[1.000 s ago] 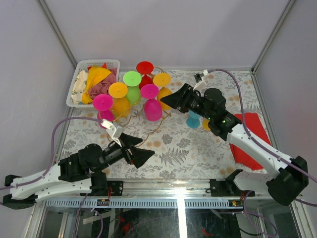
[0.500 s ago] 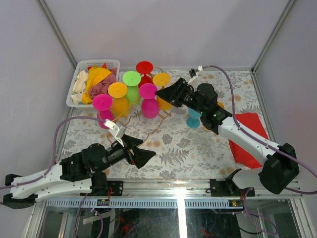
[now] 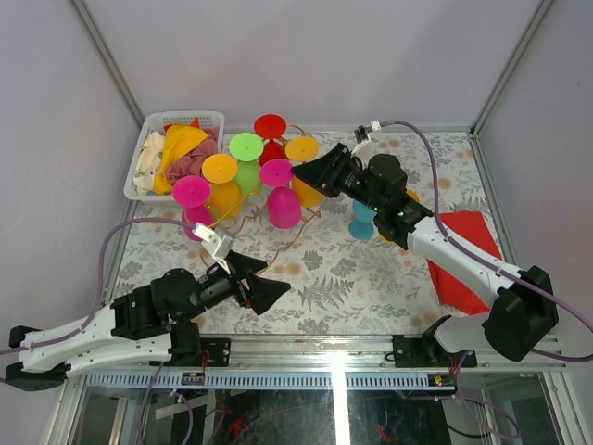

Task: Take the wine glass off the wine glass rack
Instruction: Pick up the wine glass from the wine rack.

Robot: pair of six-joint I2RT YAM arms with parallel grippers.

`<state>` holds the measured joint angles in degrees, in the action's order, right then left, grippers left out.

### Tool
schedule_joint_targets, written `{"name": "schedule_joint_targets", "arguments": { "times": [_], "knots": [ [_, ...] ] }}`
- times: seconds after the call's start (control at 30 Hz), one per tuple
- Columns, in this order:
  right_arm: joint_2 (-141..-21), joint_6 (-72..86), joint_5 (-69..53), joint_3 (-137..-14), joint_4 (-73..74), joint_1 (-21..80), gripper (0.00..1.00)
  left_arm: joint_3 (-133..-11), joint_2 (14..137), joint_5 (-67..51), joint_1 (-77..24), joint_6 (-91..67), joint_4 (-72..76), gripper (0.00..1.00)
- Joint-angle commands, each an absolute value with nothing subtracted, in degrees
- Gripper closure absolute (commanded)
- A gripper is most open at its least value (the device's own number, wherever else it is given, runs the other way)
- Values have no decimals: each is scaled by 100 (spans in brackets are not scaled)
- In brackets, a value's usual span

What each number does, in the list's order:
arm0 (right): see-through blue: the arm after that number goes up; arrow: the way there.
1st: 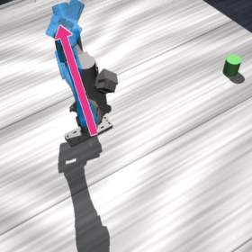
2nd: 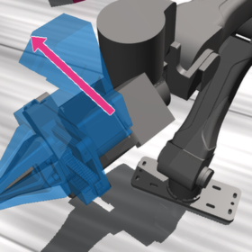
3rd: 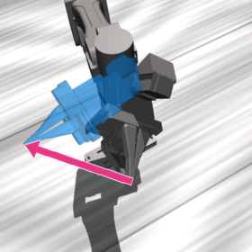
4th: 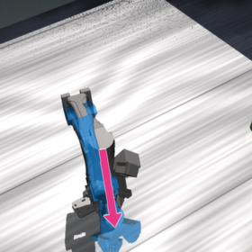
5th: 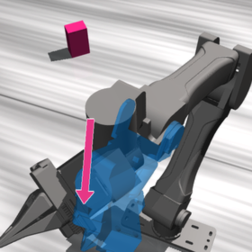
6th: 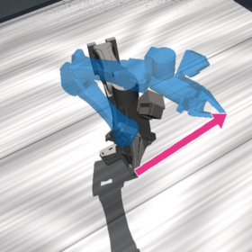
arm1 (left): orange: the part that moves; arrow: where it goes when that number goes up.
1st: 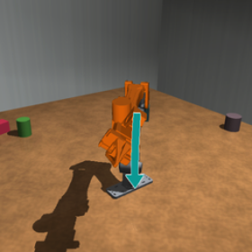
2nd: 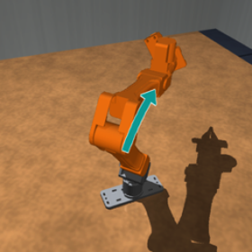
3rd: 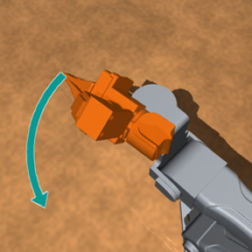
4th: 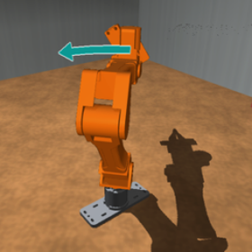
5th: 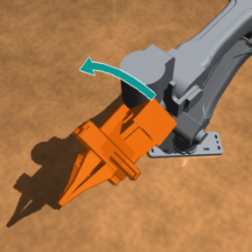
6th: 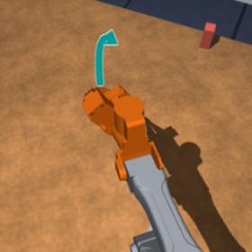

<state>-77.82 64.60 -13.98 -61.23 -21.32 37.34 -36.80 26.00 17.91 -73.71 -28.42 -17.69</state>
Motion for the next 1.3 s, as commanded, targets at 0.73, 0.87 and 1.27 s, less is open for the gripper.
{"name": "schedule_joint_targets", "arguments": {
  "times": [0.73, 0.87, 1.27],
  "knots": [
    [-7752, 6633, -1569, -6491, -2469, 3788, 82, -3666, 2437, 1968, -7362, -2918, -1743, 0],
    [-7679, 6624, -1539, -6459, -2438, 3784, 87, -3672, 2460, 1965, -7358, -2911, -1725, 0],
    [-7523, 6794, -1534, -6319, -2494, 3797, 100, -3710, 2515, 1929, -7364, -2866, -1699, 0]
  ]
}}
